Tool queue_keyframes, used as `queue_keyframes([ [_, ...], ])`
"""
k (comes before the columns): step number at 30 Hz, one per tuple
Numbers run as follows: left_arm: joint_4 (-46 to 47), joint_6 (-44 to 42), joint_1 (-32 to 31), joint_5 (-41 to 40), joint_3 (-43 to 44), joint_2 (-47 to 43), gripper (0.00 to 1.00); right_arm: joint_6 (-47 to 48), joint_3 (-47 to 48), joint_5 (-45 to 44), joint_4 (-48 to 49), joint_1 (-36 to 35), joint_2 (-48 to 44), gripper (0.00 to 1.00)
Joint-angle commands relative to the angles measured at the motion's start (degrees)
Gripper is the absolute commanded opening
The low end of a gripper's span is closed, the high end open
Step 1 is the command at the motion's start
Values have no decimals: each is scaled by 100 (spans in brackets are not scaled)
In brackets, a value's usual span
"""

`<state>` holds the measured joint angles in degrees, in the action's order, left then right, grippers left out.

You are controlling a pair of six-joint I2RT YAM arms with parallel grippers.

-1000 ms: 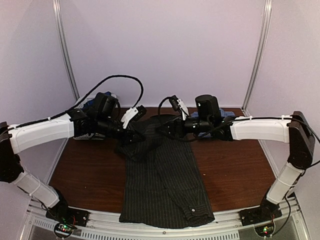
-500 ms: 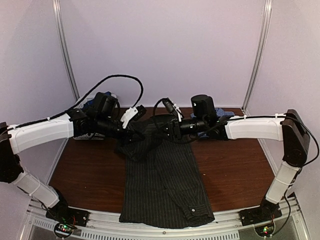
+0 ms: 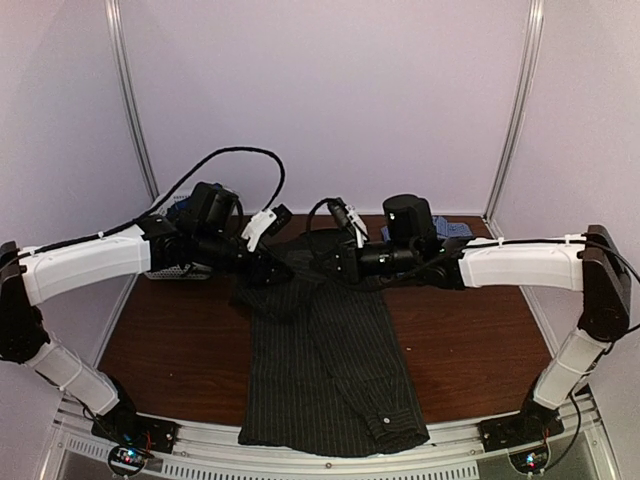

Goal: Fold and stack the long sleeve shirts
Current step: Pass from the left arm to the right, then place the sleeve at the center of the board.

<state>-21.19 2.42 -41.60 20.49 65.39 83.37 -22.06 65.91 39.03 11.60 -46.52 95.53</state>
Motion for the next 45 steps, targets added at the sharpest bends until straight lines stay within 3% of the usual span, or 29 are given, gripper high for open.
queue_keyframes([
  [1,364,685,-14,-508,228,-276,54,-330,-178,-1634,-392,-85,-548,0],
  [4,314,1069,39,-849,301,-416,66,-700,-209,-3166,-1016,-93,-988,0],
  [8,151,1559,171,-1226,319,-497,68,-1142,-237,-4685,-1715,-85,-1482,0],
  [12,92,1945,343,-1316,98,-453,68,-1394,-316,-5234,-2030,-91,-1834,0],
  [28,41,2812,768,-1060,-803,102,61,-986,-941,-5339,-2330,-239,-2652,0],
  [37,366,3628,613,-709,-3000,-886,60,-843,-830,-4825,-2076,-250,-1933,0],
  [45,766,4297,224,-518,-3771,-1256,60,-767,-646,-4523,-1799,-305,-913,0],
])
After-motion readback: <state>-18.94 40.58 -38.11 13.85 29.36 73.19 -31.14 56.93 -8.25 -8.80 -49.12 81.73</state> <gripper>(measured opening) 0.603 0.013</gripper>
